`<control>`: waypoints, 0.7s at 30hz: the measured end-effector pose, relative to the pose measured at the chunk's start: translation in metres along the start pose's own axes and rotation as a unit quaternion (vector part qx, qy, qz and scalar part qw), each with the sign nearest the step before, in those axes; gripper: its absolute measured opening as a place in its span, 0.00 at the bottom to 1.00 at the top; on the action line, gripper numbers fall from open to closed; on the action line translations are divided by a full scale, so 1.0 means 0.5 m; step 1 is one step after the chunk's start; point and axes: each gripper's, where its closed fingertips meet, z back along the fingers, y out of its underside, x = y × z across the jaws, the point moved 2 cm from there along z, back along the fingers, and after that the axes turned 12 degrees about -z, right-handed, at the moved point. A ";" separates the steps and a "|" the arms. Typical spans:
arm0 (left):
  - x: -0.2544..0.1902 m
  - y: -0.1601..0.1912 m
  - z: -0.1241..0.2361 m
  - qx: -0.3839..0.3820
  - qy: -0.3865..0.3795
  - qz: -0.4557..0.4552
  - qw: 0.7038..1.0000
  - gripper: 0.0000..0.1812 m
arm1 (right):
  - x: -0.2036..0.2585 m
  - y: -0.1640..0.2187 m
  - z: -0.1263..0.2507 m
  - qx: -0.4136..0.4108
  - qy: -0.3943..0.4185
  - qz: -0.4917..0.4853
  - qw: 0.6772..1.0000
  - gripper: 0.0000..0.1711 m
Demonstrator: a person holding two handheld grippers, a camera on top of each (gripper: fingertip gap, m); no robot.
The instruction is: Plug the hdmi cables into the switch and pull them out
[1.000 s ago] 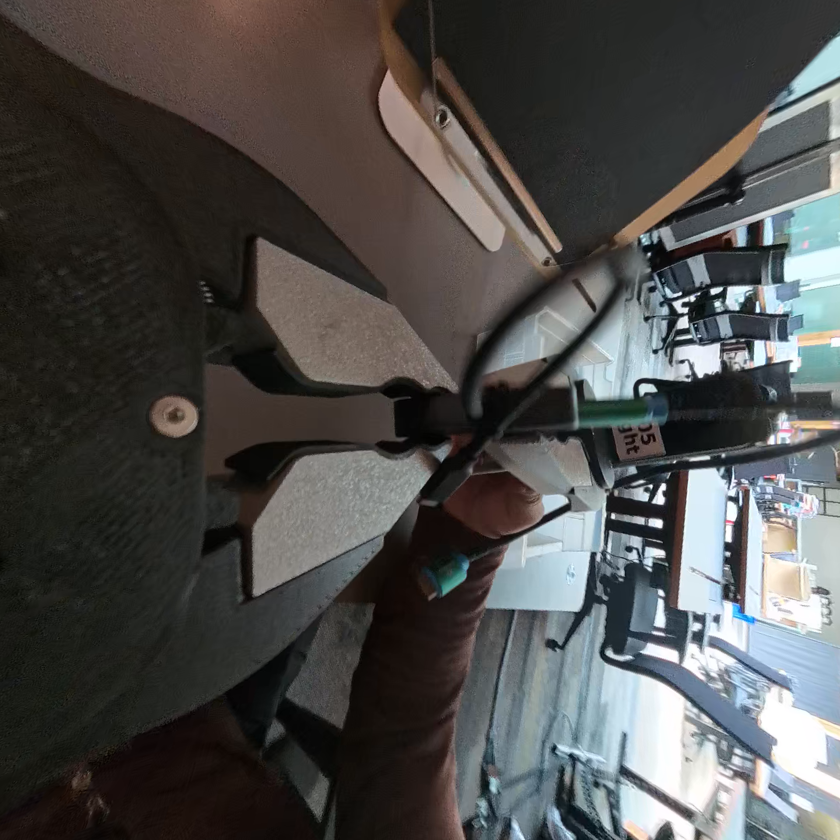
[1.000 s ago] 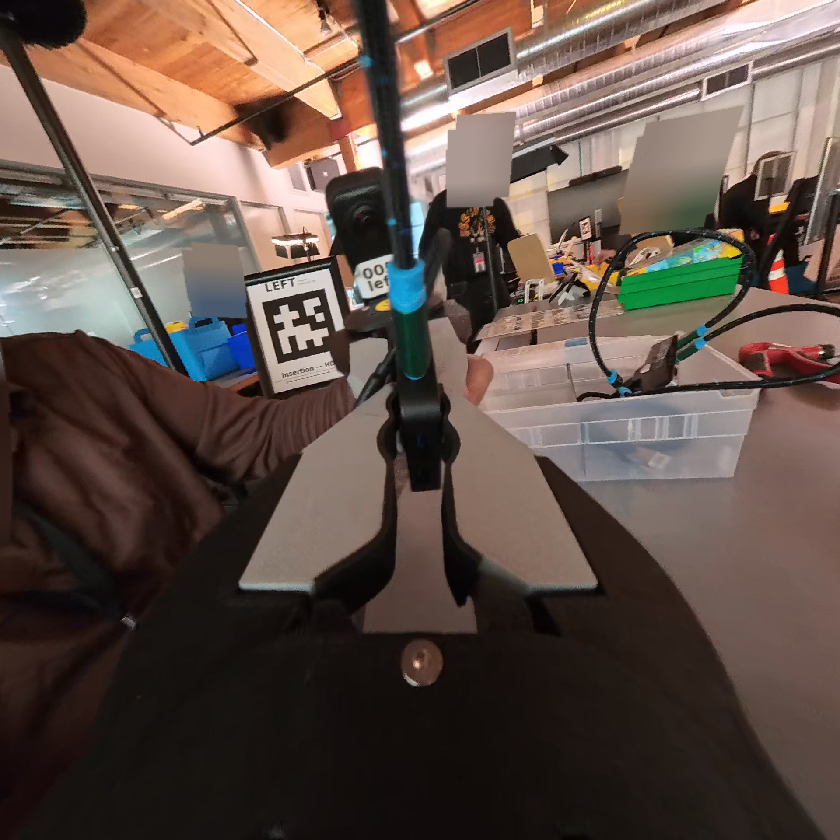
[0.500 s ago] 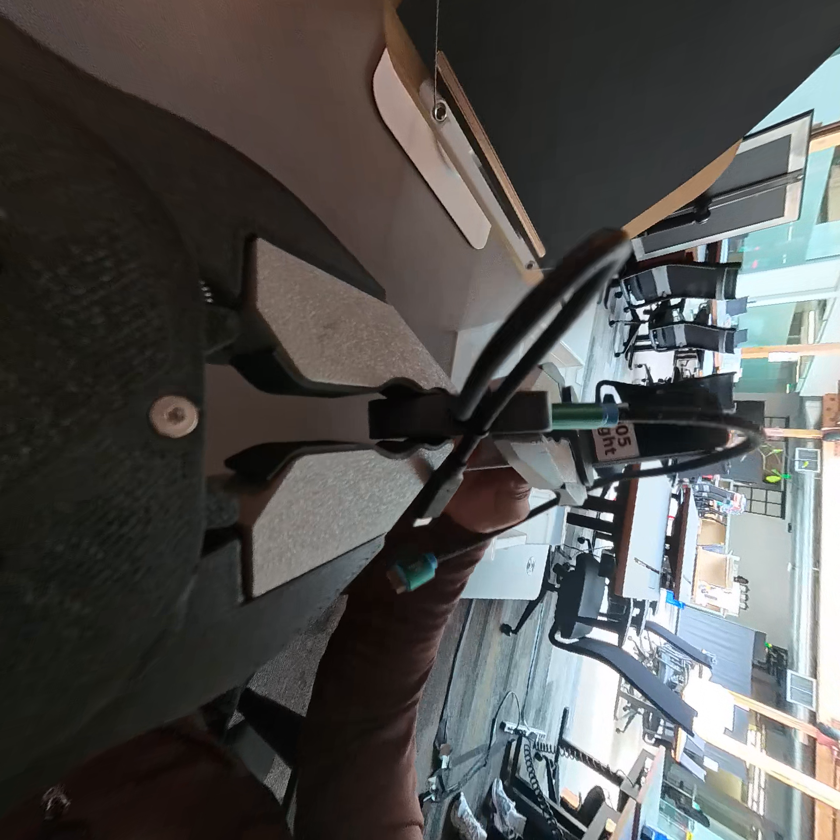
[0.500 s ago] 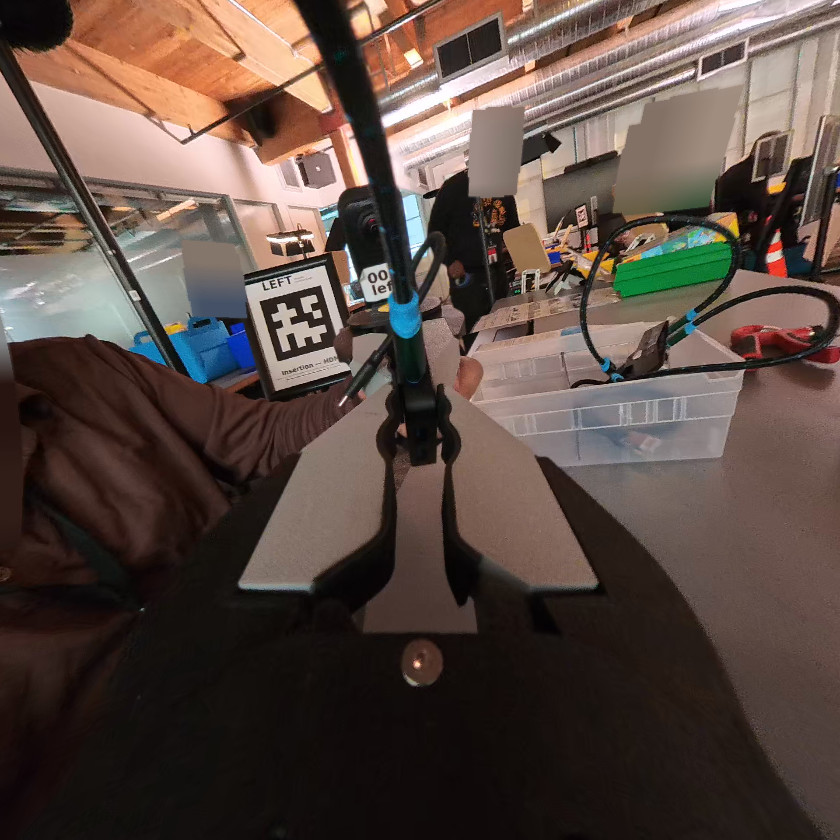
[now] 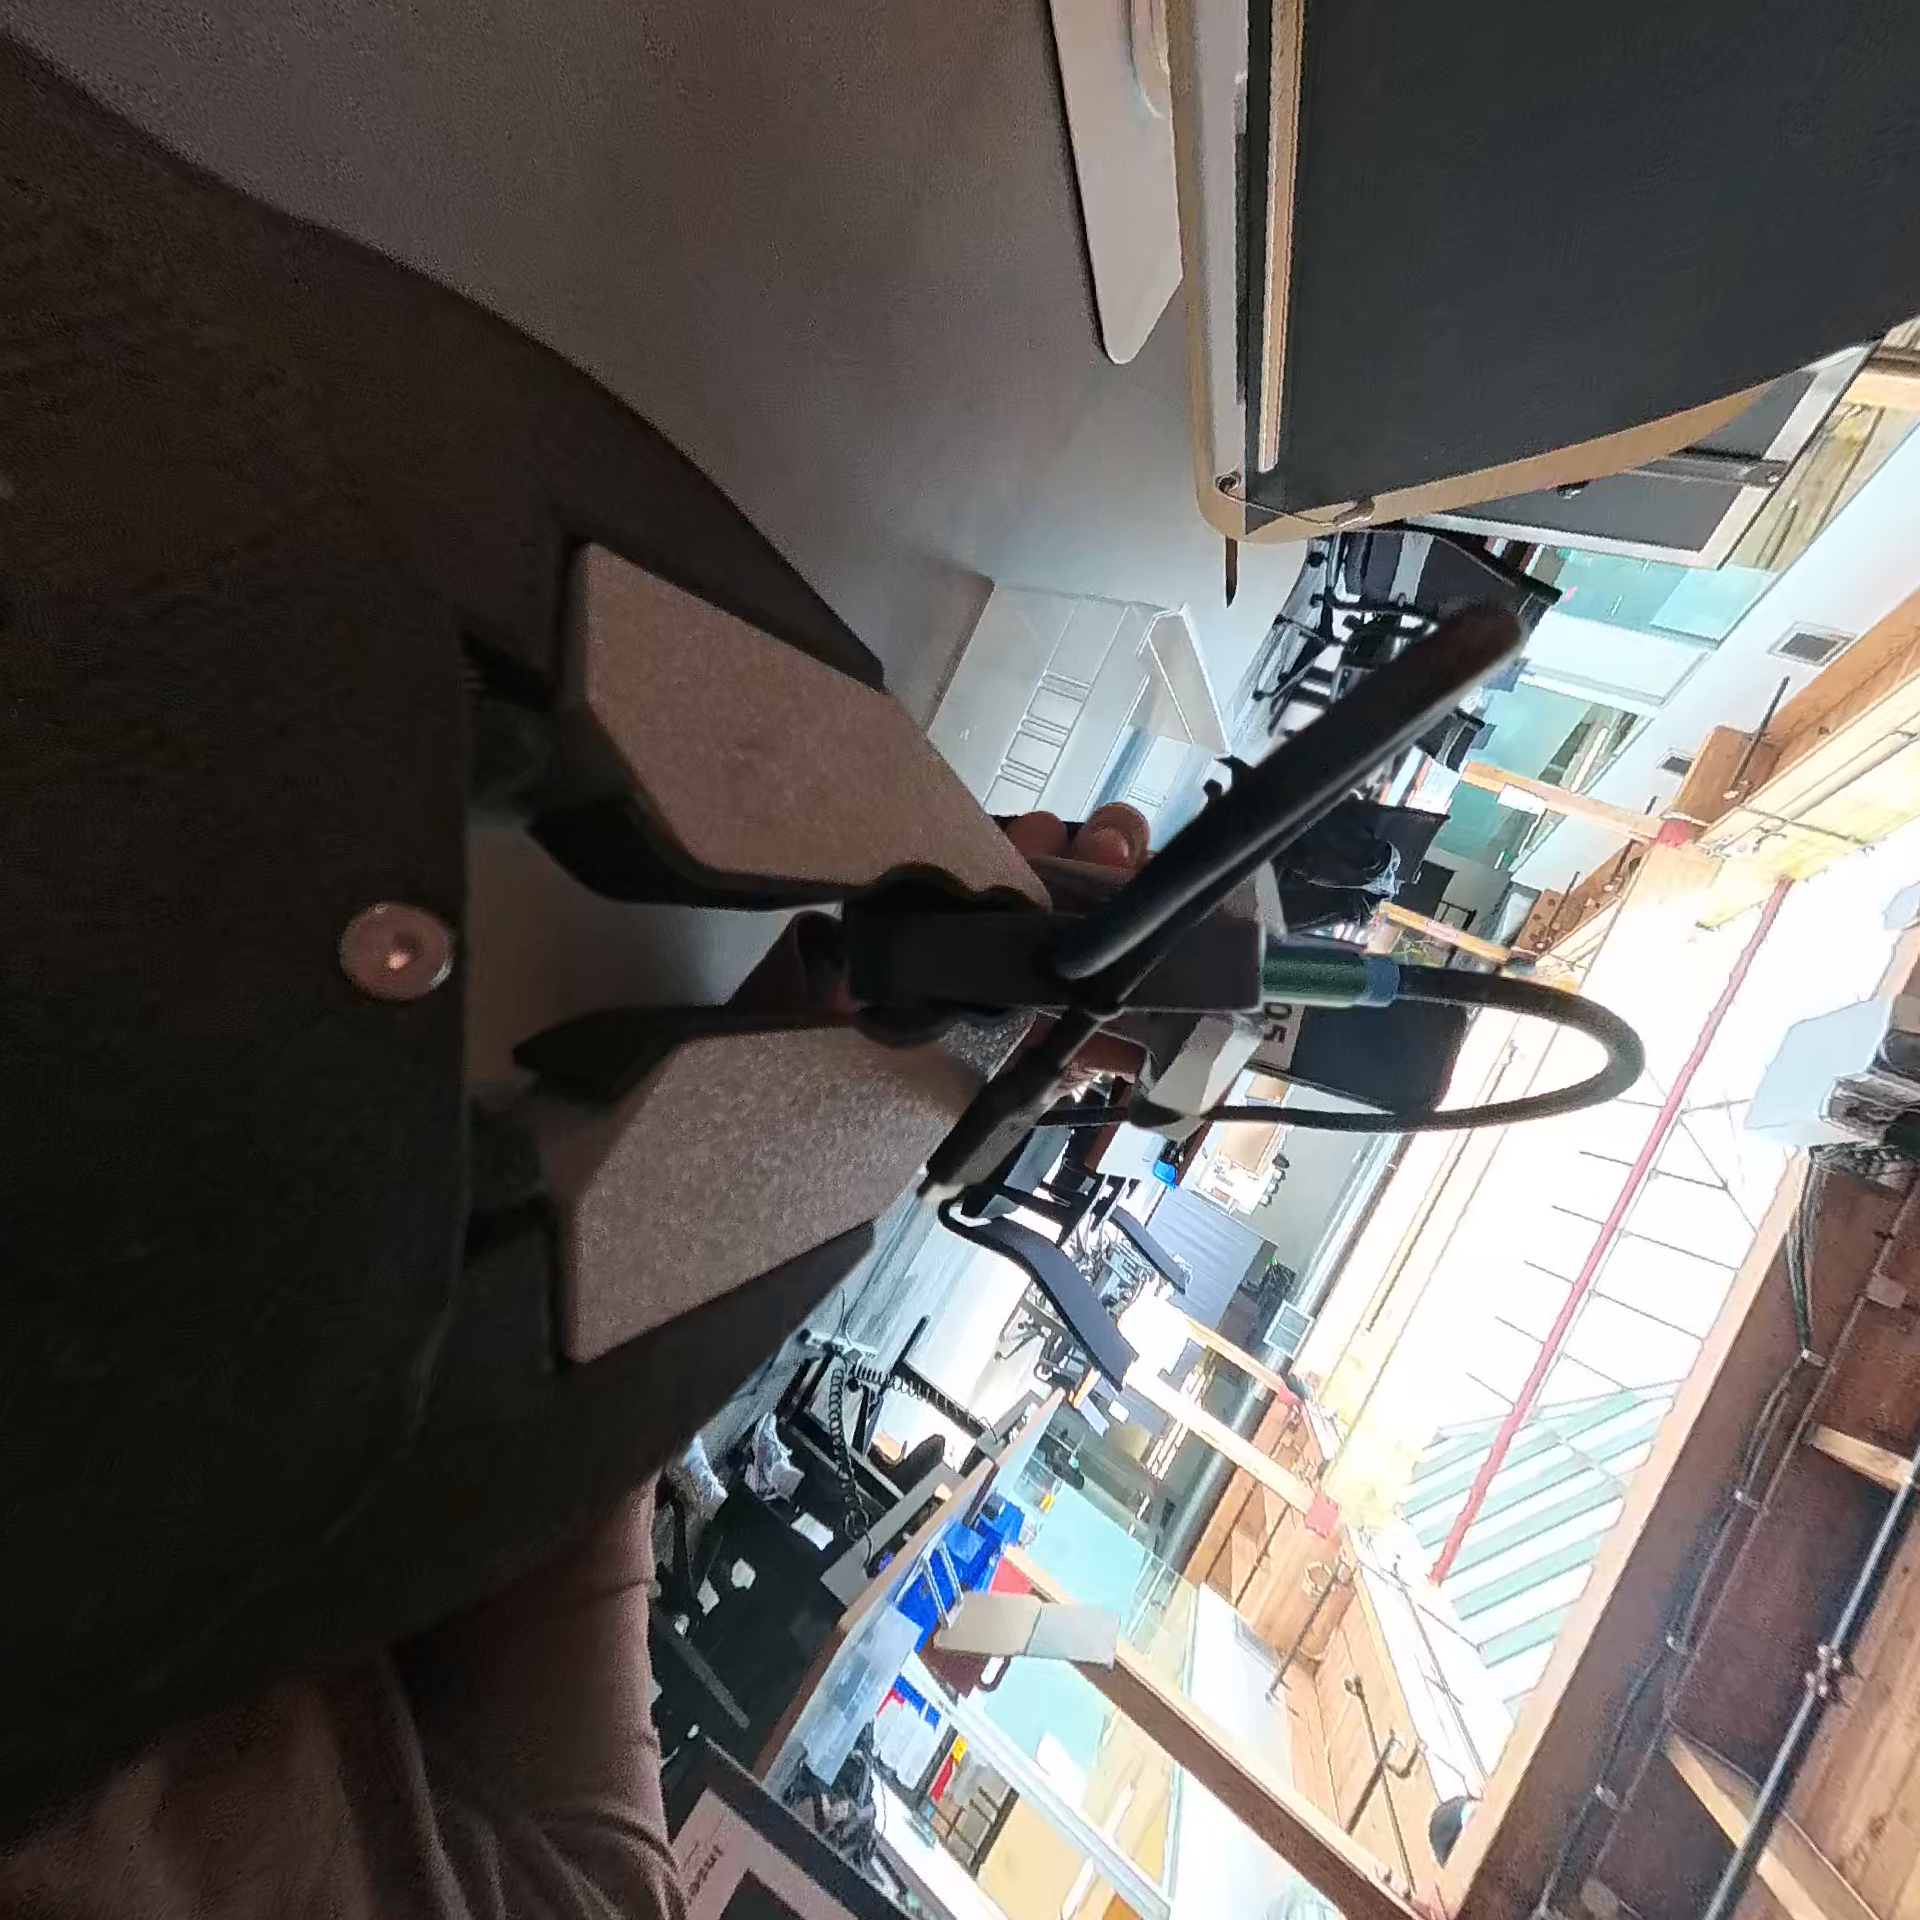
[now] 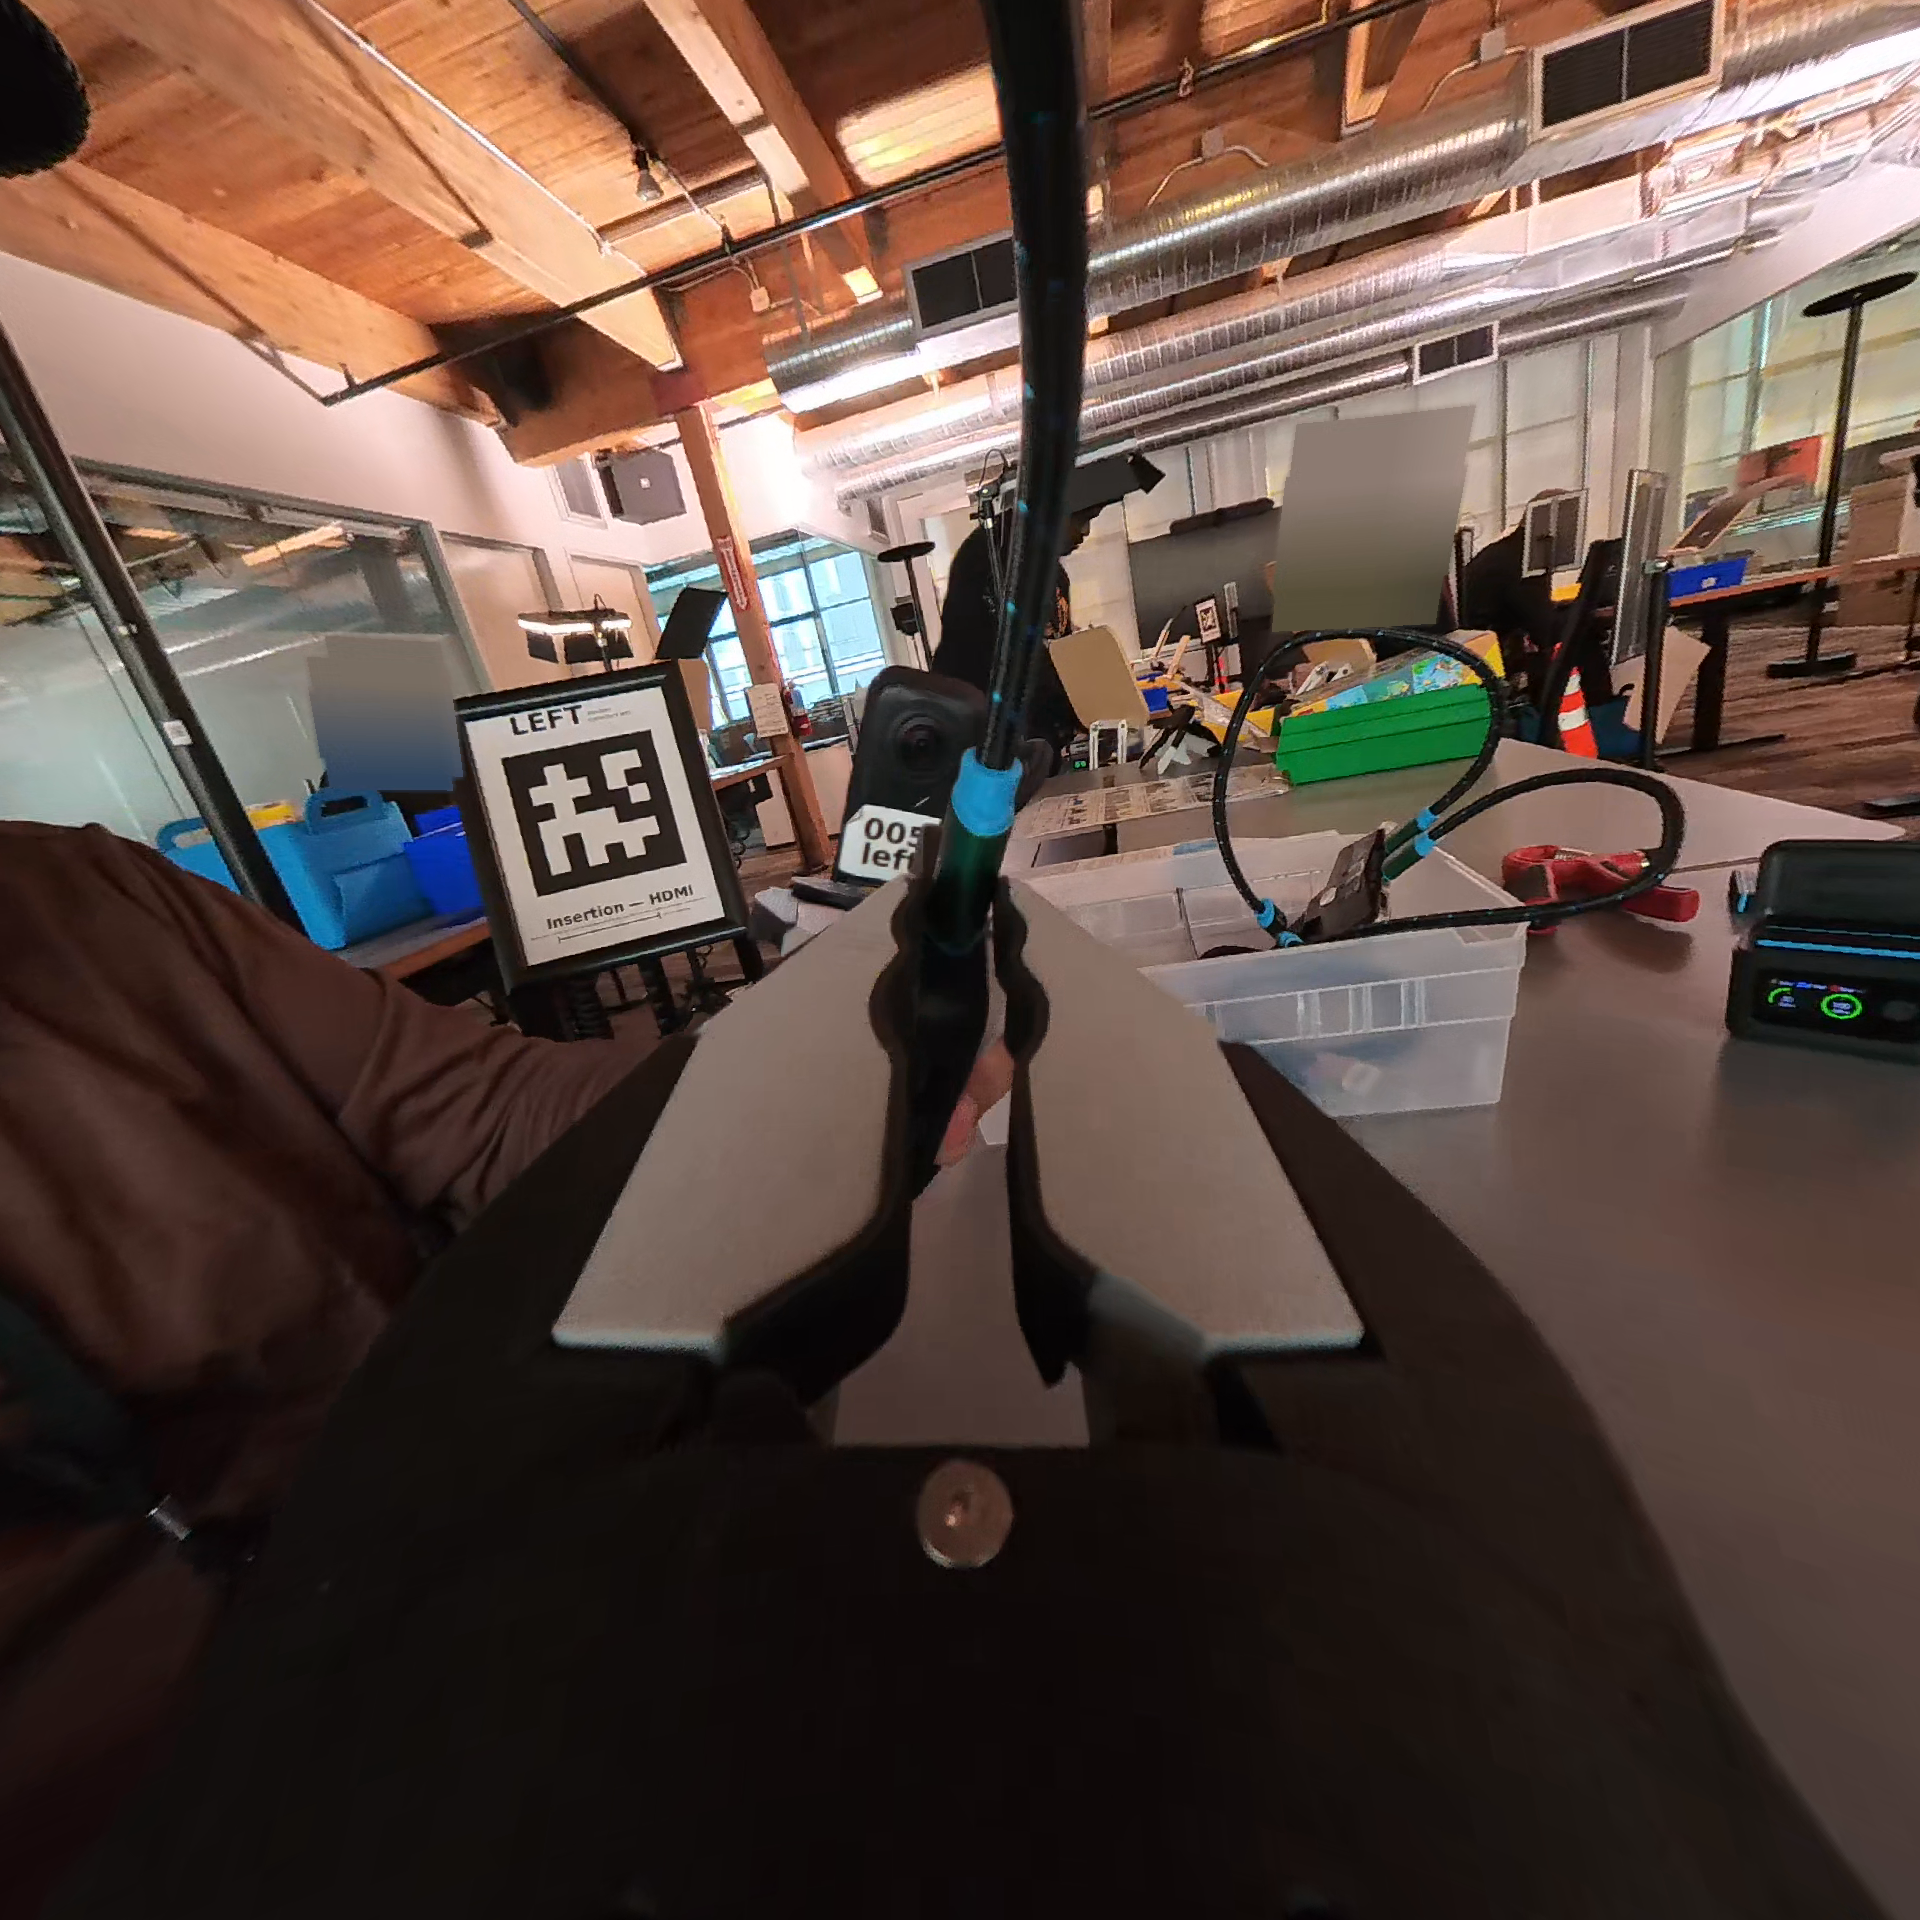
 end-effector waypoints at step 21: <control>-0.041 -0.047 0.005 -0.161 0.008 0.069 0.985 0.06 | 0.039 -0.046 -0.040 -0.098 0.101 0.002 0.990 0.04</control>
